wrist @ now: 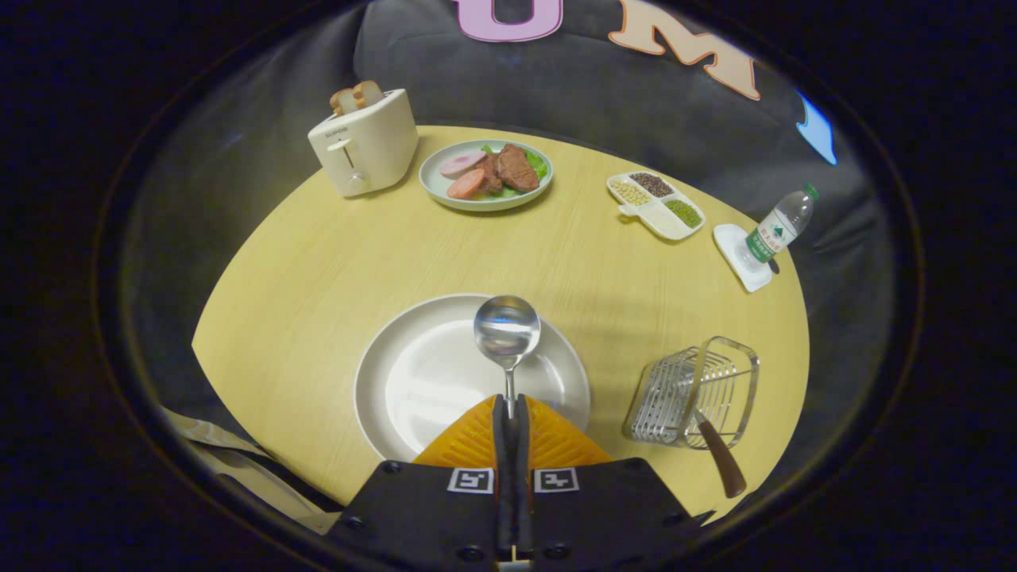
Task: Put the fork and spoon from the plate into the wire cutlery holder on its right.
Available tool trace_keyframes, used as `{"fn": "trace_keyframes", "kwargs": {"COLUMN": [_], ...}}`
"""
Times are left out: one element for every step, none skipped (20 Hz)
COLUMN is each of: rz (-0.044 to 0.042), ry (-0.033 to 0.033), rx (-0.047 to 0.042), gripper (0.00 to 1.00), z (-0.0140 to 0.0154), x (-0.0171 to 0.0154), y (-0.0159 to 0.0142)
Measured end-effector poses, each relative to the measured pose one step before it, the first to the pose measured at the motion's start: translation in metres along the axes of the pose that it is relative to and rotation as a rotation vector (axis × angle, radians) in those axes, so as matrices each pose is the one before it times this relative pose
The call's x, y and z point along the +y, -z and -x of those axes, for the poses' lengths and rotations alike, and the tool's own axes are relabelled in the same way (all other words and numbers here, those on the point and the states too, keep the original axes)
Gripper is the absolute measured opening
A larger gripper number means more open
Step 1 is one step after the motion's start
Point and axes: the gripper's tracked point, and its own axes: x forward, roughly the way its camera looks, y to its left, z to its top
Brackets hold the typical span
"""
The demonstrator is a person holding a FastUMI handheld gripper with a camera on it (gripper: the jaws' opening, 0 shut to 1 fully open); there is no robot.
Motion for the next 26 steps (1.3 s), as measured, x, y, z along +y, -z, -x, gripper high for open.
{"fn": "trace_keyframes", "kwargs": {"rz": [-0.00087,0.00179,0.00442,0.00607,0.00747,0.00332,0.00361,0.00249,0.00065,-0.00044,-0.00128,0.00157,0.00081,-0.00112,0.00026,0.00133,0.00319,0.00418,0.00229,0.00157,0.00145,0.00318,0.00699,0.01346,0.02226,0.02012], "ry": [0.00188,0.00436,0.00675,0.00589,0.00598,0.00809,0.01396,0.01329,0.00969,0.00639,0.00876,0.0084,0.011,0.01099,0.00921,0.00734,0.00722,0.00879,0.00913,0.00734,0.0075,0.00719,0.0047,0.00766,0.00783,0.0103], "rx": [0.00297,-0.00028,0.00189,0.00194,0.00039,-0.00134,-0.00129,-0.00254,-0.00129,0.00393,0.00525,0.0037,0.00565,0.0072,0.00964,0.00945,0.01435,0.01606,0.01453,0.01353,0.01312,0.01462,0.01844,0.02125,0.02473,0.01565], "gripper": [0.05,0.05,0.05,0.05,0.05,0.05,0.05,0.05,0.05,0.05,0.05,0.05,0.05,0.05,0.05,0.05,0.05,0.05,0.05,0.05,0.05,0.05,0.05,0.05,0.06,0.06], "z": [0.00275,0.00334,0.00344,0.0036,0.00374,0.0032,0.00318,0.00405,0.00315,0.00276,0.00298,0.00057,0.00152,0.00143,0.00107,0.00023,0.00039,0.00017,-0.00074,-0.00081,-0.00066,-0.00068,-0.00199,-0.0023,-0.00216,-0.00309], "x": [-0.00266,-0.00542,-0.0061,-0.0065,-0.00671,-0.00712,-0.009,-0.0098,-0.00836,-0.00965,-0.00862,-0.00723,-0.00815,-0.00792,-0.00689,-0.0069,-0.00777,-0.00821,-0.00808,-0.00823,-0.00758,-0.00769,-0.00634,-0.006,-0.0059,-0.00434], "y": [-0.00001,-0.00126,-0.00031,-0.00151,-0.00132,-0.00273,-0.00181,-0.00283,-0.00239,-0.00035,0.00048,0.00011,-0.00009,0.00088,0.00333,0.00303,0.00352,0.00481,0.00324,0.00405,0.00311,0.00322,0.00458,0.00629,0.00612,0.00448]}}
